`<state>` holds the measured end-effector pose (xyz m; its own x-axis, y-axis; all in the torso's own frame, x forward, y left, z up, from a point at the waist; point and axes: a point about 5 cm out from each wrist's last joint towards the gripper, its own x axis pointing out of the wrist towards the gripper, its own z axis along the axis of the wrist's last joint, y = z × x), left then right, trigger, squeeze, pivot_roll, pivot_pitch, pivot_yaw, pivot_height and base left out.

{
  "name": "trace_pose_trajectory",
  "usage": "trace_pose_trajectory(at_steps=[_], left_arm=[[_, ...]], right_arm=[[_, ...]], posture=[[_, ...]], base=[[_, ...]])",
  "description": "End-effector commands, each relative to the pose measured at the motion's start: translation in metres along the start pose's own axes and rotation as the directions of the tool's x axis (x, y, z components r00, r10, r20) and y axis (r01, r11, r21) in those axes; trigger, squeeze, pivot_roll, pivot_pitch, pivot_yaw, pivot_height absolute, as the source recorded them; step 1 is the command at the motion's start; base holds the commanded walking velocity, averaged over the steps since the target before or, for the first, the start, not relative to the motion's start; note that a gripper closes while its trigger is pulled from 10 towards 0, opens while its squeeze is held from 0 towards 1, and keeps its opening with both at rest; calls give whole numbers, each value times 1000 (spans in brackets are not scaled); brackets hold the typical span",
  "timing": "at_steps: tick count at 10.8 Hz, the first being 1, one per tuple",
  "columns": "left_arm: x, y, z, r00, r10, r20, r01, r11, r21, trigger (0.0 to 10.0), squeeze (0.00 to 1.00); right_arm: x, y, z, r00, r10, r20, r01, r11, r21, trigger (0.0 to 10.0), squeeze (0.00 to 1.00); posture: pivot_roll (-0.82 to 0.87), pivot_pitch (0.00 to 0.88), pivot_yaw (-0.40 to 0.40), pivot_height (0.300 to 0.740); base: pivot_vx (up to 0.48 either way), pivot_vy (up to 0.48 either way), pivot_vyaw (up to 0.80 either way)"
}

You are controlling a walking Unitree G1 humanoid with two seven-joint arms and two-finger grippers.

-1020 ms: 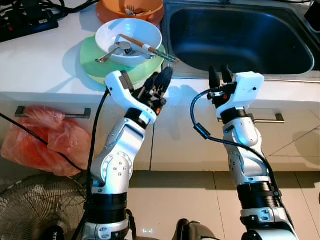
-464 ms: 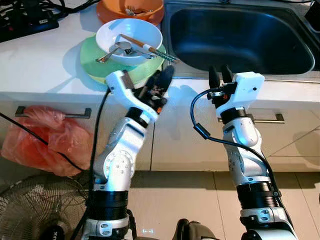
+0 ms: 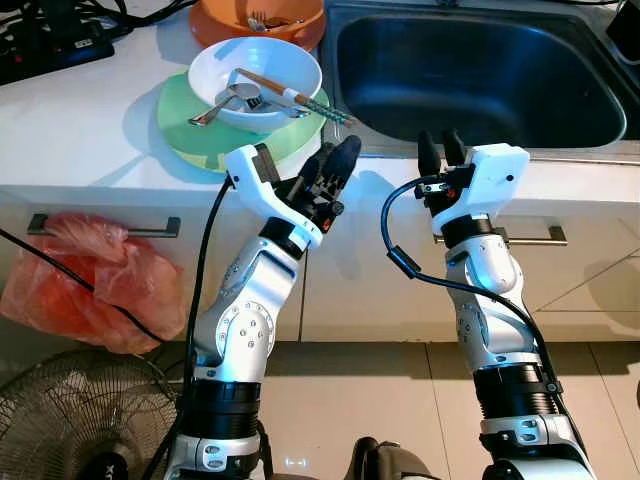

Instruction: Kitchen organization

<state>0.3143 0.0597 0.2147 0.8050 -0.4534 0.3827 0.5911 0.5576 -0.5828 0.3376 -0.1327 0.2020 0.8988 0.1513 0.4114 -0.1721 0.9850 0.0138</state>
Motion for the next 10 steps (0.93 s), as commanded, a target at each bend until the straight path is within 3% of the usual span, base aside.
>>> trace_pose_trajectory(at_steps=[1,10], left_arm=[[8,-8,0,999,-30,10,30,1000,-8,10000,0],[31,-13,8,995,-79,69,81,996,-27,10000,0]], right_arm=[[-3,-2,-3,1000,-11,-3,11,1000,16,10000,0],[-3,-3,-4,1000,-7,-10,7,1000,15,10000,0]], posture=[[173,208,-40,740],[168,201,-42,740]], base=[[0,0,0],[0,0,0]])
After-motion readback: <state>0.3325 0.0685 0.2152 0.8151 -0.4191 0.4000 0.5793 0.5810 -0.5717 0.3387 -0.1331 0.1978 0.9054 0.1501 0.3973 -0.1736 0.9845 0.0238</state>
